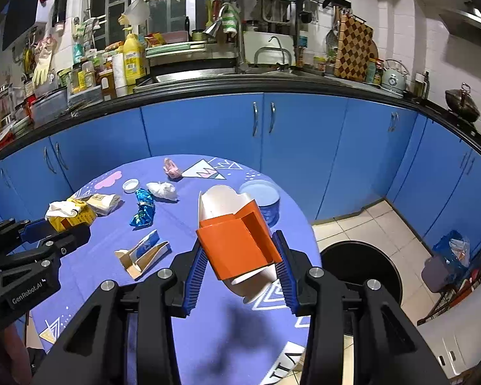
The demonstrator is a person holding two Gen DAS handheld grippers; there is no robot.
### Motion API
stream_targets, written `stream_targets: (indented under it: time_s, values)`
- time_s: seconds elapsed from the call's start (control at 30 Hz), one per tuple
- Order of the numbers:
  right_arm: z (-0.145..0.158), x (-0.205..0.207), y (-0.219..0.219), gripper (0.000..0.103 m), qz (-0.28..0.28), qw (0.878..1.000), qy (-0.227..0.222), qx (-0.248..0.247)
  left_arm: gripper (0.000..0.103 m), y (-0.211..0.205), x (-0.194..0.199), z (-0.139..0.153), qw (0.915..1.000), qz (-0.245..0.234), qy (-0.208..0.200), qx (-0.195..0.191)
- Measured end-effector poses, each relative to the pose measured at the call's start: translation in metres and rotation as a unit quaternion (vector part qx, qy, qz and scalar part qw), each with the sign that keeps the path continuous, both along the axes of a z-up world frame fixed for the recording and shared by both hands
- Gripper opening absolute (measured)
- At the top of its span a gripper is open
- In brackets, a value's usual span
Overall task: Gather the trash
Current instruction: 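Carry both items to the black bin while right tool drops the orange box in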
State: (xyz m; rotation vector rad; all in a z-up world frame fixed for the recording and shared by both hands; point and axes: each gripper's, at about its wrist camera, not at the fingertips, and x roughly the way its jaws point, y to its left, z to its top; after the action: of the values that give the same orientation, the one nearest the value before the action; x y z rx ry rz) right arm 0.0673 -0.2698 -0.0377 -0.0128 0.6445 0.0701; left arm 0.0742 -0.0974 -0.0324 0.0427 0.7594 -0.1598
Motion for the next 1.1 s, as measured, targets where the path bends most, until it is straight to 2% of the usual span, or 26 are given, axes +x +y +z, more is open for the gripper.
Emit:
stream_targets:
  time_s: [0.33,0.83,1.1]
  values:
    - [-0.006,-0.004,-0.044,0.040,-0.043,0.999,0.003,0.009,0.043,-0.045,0.009,-0.002,0.9993,-0.035,0.003,0.009]
    - [-0.042,0.022,-0.127,0.040,-0.112,0.993,0.034,0.034,0.043,-0.139,0.056,-0.022,0.9943,-0.101,0.021,0.028]
    - [-0.055,0.038,-0.154,0.040,-0.132,0.990,0.044,0.030,0.043,-0.189,0.080,-0.037,0.9902,-0.132,0.031,0.035]
